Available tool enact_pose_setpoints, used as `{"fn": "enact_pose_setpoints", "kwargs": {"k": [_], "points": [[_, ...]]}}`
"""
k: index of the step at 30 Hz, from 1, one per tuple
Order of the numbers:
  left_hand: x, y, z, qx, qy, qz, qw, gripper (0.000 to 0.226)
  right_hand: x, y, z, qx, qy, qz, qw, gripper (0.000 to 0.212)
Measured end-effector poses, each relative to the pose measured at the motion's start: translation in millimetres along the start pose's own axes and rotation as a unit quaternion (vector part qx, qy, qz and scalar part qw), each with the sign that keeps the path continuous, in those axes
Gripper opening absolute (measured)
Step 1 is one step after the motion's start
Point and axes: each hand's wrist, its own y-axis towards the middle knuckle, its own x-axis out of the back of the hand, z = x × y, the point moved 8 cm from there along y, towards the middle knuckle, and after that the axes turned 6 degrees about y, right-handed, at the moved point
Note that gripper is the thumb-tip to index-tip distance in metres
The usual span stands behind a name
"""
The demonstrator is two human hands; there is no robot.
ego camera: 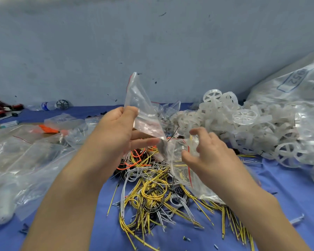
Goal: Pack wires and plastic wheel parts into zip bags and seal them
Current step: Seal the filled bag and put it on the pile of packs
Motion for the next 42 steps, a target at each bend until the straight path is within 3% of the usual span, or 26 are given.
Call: {"fn": "enact_pose_setpoints", "kwargs": {"k": [5, 9, 14, 21, 26, 33, 37, 42], "points": [[-35.0, -8.0, 11.0, 0.048, -0.034, 0.064, 0.996, 0.019, -2.2, 7.0, -21.2, -0.038, 0.119, 0.011, 0.992, 0.022], [-63.8, -14.7, 21.9, 0.089, -0.082, 0.130, 0.984, 0.026, 5.4, 14.9, -40.8, -0.084, 0.235, -0.031, 0.968, 0.009], [-82.6, -24.5, 27.1, 0.121, -0.127, 0.197, 0.965, 0.032, 18.1, 17.2, -58.7, -0.107, 0.310, -0.091, 0.940, 0.013], [-81.3, -31.8, 25.1, 0.113, -0.024, 0.274, 0.955, 0.034, 26.9, 16.8, -61.3, -0.117, 0.271, -0.130, 0.947, 0.022], [-67.0, -30.5, 17.8, 0.090, -0.001, 0.270, 0.959, 0.028, 30.8, 15.3, -59.2, -0.119, 0.228, -0.149, 0.955, 0.031], [-73.3, -30.4, 37.5, 0.124, 0.046, 0.271, 0.954, 0.031, 32.5, 13.8, -51.1, -0.108, 0.162, -0.174, 0.965, 0.038], [-80.2, -22.9, 44.7, 0.116, 0.012, 0.235, 0.965, 0.032, 29.8, 15.8, -46.5, -0.087, 0.173, -0.153, 0.969, 0.038], [-104.2, -24.3, 54.7, 0.124, -0.107, 0.212, 0.963, 0.035, 31.4, 18.0, -44.0, -0.065, 0.199, -0.127, 0.970, 0.031]]}}
